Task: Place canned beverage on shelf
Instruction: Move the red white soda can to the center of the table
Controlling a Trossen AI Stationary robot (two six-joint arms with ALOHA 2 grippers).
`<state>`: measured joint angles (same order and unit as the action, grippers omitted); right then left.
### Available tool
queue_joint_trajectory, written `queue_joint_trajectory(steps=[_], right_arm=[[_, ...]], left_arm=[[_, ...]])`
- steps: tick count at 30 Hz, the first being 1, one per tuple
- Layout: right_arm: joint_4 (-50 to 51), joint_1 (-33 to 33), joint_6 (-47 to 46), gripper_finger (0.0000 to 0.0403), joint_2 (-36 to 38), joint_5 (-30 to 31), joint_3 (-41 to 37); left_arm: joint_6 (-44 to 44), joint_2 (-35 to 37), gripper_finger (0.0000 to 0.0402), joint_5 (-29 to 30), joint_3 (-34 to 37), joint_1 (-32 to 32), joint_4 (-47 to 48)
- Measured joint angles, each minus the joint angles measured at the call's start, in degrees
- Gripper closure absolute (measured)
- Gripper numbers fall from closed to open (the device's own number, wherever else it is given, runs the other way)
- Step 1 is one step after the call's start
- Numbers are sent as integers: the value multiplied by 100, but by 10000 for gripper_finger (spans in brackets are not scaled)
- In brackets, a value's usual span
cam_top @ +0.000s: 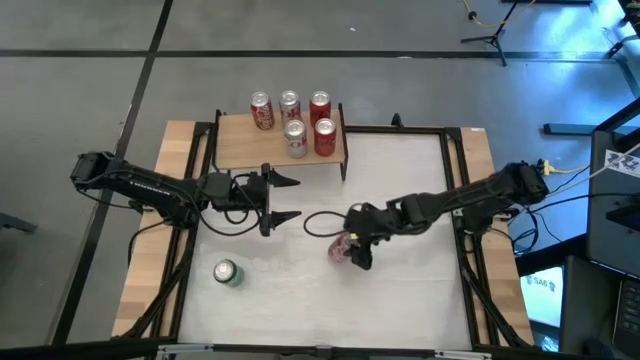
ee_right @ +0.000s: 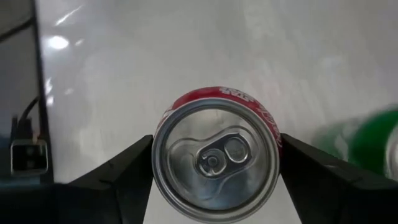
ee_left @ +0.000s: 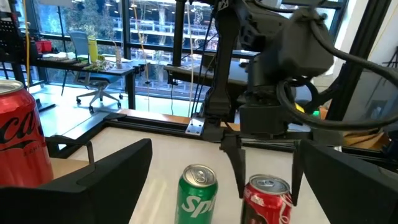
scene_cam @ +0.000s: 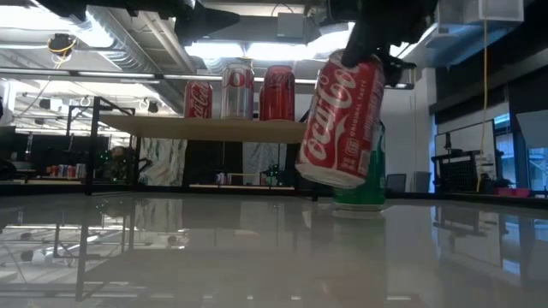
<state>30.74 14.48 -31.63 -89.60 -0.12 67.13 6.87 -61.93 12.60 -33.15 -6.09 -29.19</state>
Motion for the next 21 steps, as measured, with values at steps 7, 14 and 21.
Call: queue_joint_trajectory(steps=[7,14,21], right_arm=[[89,-233,1495,110,0,-873,0],[402,-209,2793,109,0,-1140,0],[1176,-212,3176,109,-29,-1354,2]], left_arm=[[-276,0,5,2,0,7,0],[-291,0,5,3,0,7,0],[-289,-45,5,46,0,7,-7]])
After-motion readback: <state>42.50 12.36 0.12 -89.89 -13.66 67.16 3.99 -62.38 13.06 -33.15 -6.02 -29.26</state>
